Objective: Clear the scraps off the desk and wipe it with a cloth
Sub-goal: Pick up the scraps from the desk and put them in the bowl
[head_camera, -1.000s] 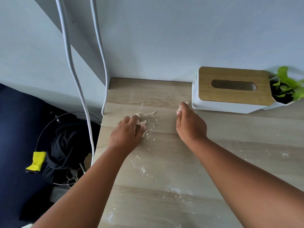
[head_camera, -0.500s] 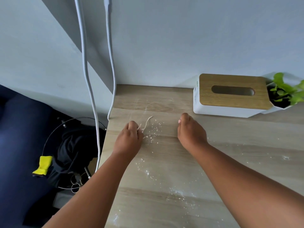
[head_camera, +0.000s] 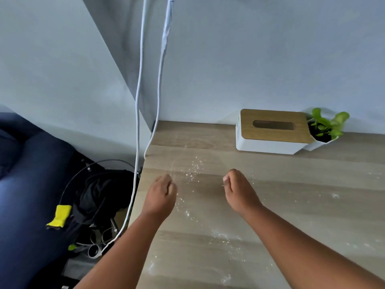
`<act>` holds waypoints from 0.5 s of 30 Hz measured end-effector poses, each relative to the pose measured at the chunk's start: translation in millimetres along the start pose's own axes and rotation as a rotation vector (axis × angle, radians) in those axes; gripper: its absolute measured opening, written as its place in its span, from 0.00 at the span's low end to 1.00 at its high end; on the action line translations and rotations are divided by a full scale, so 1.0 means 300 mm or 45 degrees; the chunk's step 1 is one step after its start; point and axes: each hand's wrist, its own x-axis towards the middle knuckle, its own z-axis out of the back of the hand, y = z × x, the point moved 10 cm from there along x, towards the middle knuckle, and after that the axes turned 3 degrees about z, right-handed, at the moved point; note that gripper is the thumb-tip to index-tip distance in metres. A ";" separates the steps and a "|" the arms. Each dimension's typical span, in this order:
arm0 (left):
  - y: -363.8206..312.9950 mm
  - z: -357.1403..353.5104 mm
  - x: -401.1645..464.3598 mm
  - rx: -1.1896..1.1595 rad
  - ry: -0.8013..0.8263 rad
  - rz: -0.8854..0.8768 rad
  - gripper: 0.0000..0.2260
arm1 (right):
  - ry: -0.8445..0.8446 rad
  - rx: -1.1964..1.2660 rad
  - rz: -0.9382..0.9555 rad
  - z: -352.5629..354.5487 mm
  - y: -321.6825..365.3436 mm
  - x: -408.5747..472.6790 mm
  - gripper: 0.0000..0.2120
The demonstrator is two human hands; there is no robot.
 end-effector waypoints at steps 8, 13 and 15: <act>0.055 -0.036 -0.089 -0.108 0.148 0.114 0.11 | -0.008 0.057 -0.115 0.040 -0.053 -0.176 0.09; 0.059 -0.044 -0.134 -0.196 0.230 0.118 0.08 | -0.118 0.270 -0.307 0.075 -0.111 -0.264 0.09; 0.062 -0.038 -0.152 -0.320 0.232 0.164 0.08 | -0.167 0.365 -0.401 0.090 -0.139 -0.291 0.08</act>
